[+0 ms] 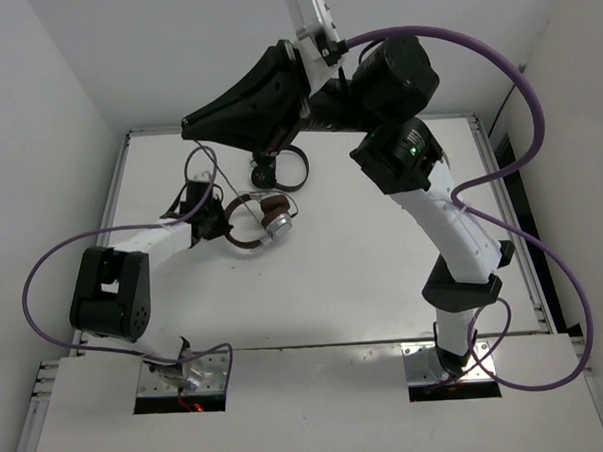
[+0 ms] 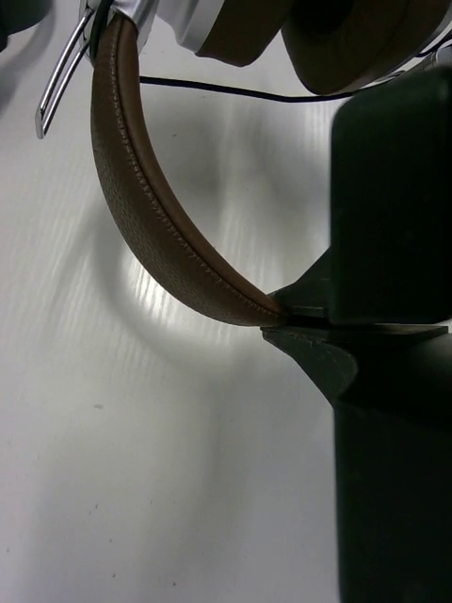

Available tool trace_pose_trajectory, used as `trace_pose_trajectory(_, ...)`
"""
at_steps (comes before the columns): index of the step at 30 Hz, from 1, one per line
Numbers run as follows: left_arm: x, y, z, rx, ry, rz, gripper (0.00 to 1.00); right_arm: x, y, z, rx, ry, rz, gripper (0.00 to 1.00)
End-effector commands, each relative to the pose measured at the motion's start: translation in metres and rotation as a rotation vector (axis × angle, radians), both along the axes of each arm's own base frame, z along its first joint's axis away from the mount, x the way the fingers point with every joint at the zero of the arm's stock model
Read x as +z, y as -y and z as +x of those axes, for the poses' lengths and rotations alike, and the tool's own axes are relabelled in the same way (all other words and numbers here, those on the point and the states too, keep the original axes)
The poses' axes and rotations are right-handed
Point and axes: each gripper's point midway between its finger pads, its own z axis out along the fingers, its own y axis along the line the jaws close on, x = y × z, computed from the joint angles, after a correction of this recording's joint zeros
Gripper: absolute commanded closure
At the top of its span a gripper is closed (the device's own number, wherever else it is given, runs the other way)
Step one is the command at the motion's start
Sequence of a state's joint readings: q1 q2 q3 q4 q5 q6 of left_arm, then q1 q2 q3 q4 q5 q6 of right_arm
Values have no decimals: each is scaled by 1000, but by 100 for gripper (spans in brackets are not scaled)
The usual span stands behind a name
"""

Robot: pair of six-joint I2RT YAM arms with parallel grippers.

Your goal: Wrap the headphones

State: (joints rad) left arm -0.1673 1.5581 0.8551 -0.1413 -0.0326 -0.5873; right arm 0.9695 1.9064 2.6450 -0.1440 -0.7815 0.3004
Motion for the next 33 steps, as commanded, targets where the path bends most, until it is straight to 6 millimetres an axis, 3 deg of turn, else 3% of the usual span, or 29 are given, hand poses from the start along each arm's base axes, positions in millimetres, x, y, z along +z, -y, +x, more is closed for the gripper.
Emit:
trace_pose_trajectory(1, 34, 5, 17, -29, 178, 46, 100, 34, 18, -5, -21, 27, 119, 100)
trace_pose_trajectory(4, 31, 13, 13, -64, 197, 88, 100, 40, 21, -5, -30, 21, 140, 100)
trace_pose_trajectory(8, 45, 22, 3, -126, 277, 127, 100, 49, 29, 14, -81, 7, 179, 100)
trace_pose_trajectory(15, 57, 37, -22, -274, 393, 154, 100, 43, 39, 75, -215, -57, 195, 100)
trace_pose_trajectory(22, 67, 50, -39, -388, 462, 203, 100, 42, 71, 139, -361, -107, 225, 100)
trace_pose_trajectory(24, 70, 53, -40, -409, 473, 199, 100, 28, 68, 159, -384, -136, 200, 100)
trace_pose_trajectory(28, 73, 56, -45, -440, 475, 188, 100, 10, 83, 204, -470, -203, 193, 100)
trace_pose_trajectory(33, 95, 63, -50, -455, 527, 136, 100, -21, 102, 257, -563, -264, 166, 100)
